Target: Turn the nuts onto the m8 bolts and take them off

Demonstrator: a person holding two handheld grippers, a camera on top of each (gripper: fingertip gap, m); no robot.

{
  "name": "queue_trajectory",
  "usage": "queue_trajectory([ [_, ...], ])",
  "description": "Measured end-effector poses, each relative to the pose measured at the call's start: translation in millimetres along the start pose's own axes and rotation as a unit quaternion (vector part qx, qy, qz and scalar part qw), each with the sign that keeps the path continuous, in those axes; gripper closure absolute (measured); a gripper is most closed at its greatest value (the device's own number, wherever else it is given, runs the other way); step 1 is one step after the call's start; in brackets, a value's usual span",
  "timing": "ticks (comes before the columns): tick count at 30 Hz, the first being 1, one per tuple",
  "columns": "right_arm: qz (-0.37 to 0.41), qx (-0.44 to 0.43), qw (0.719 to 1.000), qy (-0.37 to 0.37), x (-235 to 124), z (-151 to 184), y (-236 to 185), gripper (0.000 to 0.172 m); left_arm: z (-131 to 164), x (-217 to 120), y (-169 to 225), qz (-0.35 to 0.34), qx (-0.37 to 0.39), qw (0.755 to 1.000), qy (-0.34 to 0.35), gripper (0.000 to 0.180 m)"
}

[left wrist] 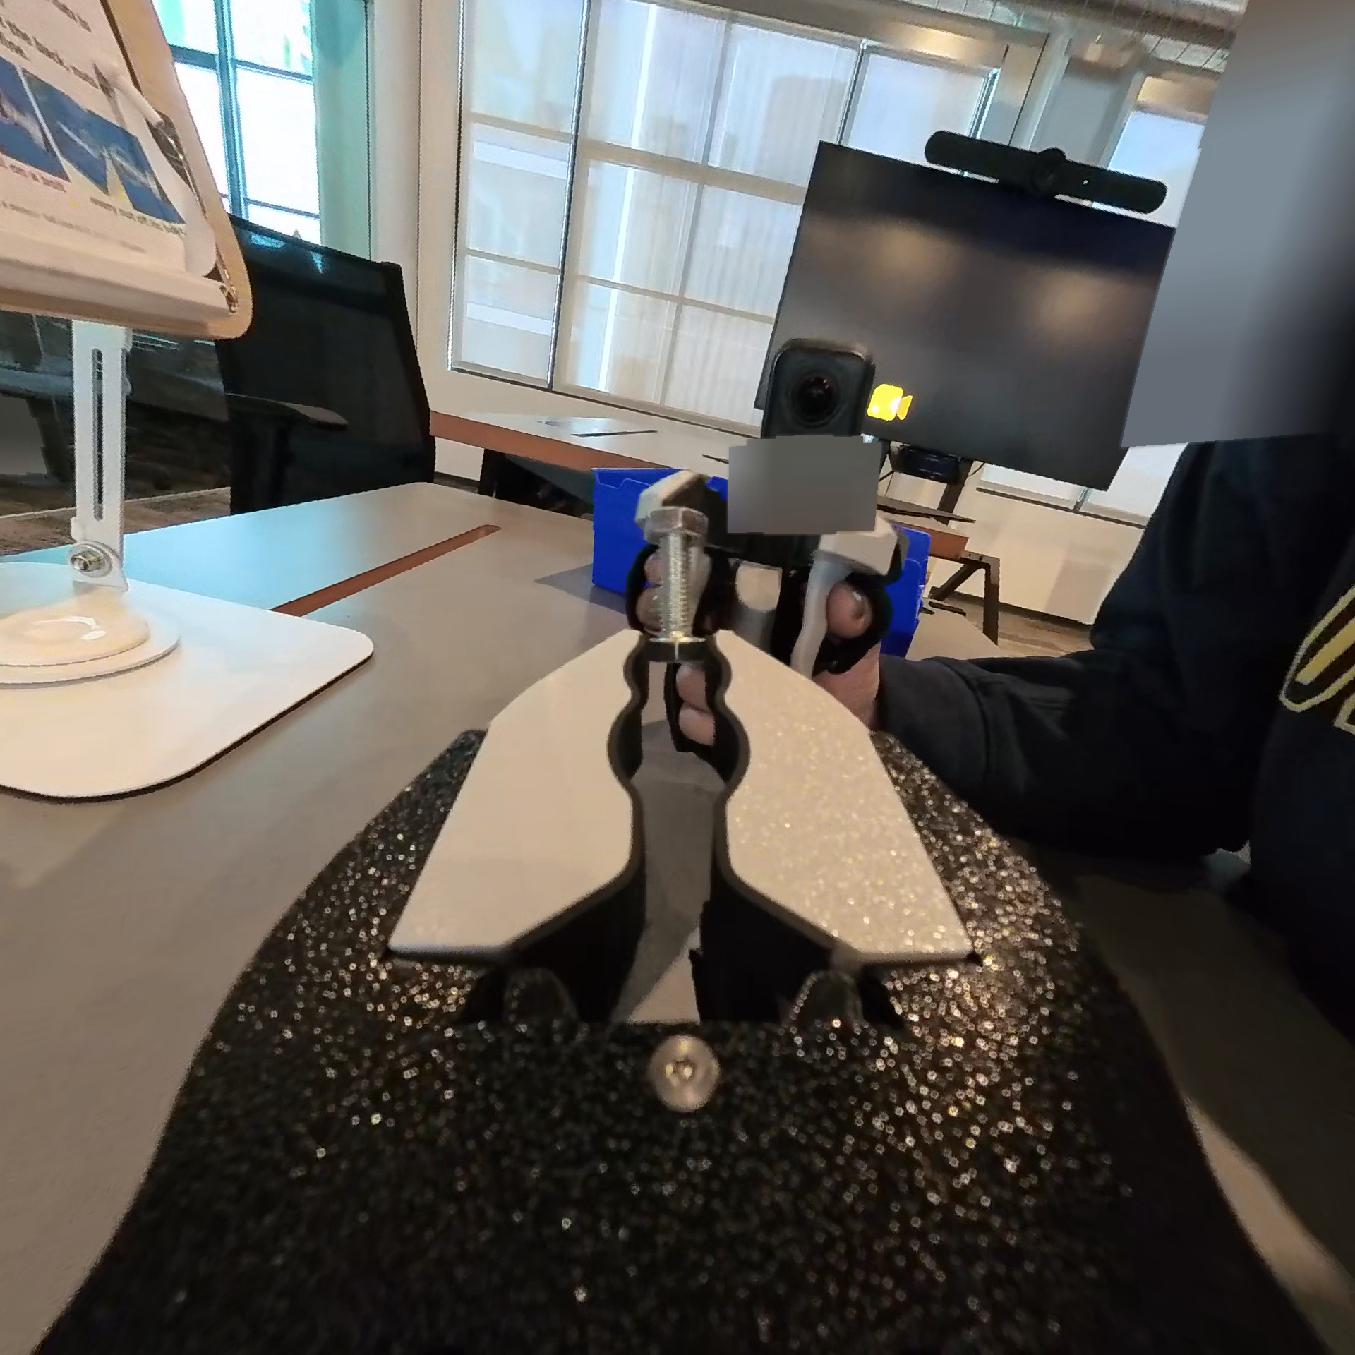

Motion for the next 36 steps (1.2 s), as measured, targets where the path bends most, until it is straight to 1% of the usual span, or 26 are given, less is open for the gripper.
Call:
queue_trajectory([
  [2,0.013,-0.003,1.000,-0.011,2,3,2,0.132,0,0,0,0.002,-0.001,1.000,-0.002,0.167],
  [5,-0.007,-0.011,1.000,-0.020,4,5,-3,0.133,0,0,0,0.001,-0.001,1.000,0.001,0.167],
  [7,-0.027,-0.011,0.999,-0.017,1,3,-6,0.140,-1,-1,-1,0.000,-0.005,1.000,0.007,0.167],
  [10,-0.010,0.001,1.000,0.002,-1,0,-1,0.134,-1,-2,-1,0.003,-0.008,1.000,0.008,0.167],
  [12,0.007,-0.007,1.000,-0.002,1,1,1,0.132,0,0,0,0.006,-0.005,1.000,0.000,0.167],
  [14,0.009,-0.026,1.000,-0.011,5,4,-2,0.130,1,1,0,0.005,-0.002,1.000,-0.005,0.167],
  [16,-0.004,-0.031,0.999,-0.025,3,6,-4,0.133,0,0,0,0.007,-0.004,1.000,-0.001,0.167],
  [18,-0.025,-0.011,1.000,-0.014,-2,3,-4,0.140,0,0,0,0.006,-0.007,1.000,0.002,0.167],
  [20,-0.016,-0.001,1.000,0.001,-3,0,-1,0.137,0,0,0,0.009,-0.008,1.000,0.000,0.167],
  [22,-0.008,-0.015,1.000,0.000,-2,0,-1,0.136,1,1,0,0.012,-0.006,1.000,-0.004,0.167],
  [26,-0.010,-0.026,0.999,0.021,0,-4,-6,0.137,3,4,1,0.007,-0.003,1.000,-0.019,0.167],
  [30,-0.018,-0.023,0.999,0.013,3,-2,-8,0.138,7,8,2,0.004,0.007,0.999,-0.044,0.167],
  [32,-0.025,-0.015,1.000,-0.010,6,5,-8,0.137,8,9,3,0.004,0.010,0.999,-0.048,0.167],
  [34,-0.030,-0.008,0.999,-0.010,7,5,-9,0.138,8,9,3,0.004,0.010,0.999,-0.048,0.167],
  [36,-0.012,-0.010,1.000,-0.010,6,4,-5,0.138,8,9,2,0.002,0.010,0.999,-0.047,0.167],
])
Point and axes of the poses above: each gripper's, where its closed fingertips meet, x out along the fingers, z out of its underside, y = z × x across the jaws, the point moved 5 cm from there along -x, back along the fingers, and after that the axes turned 3 degrees about z, right-handed, at the moved point
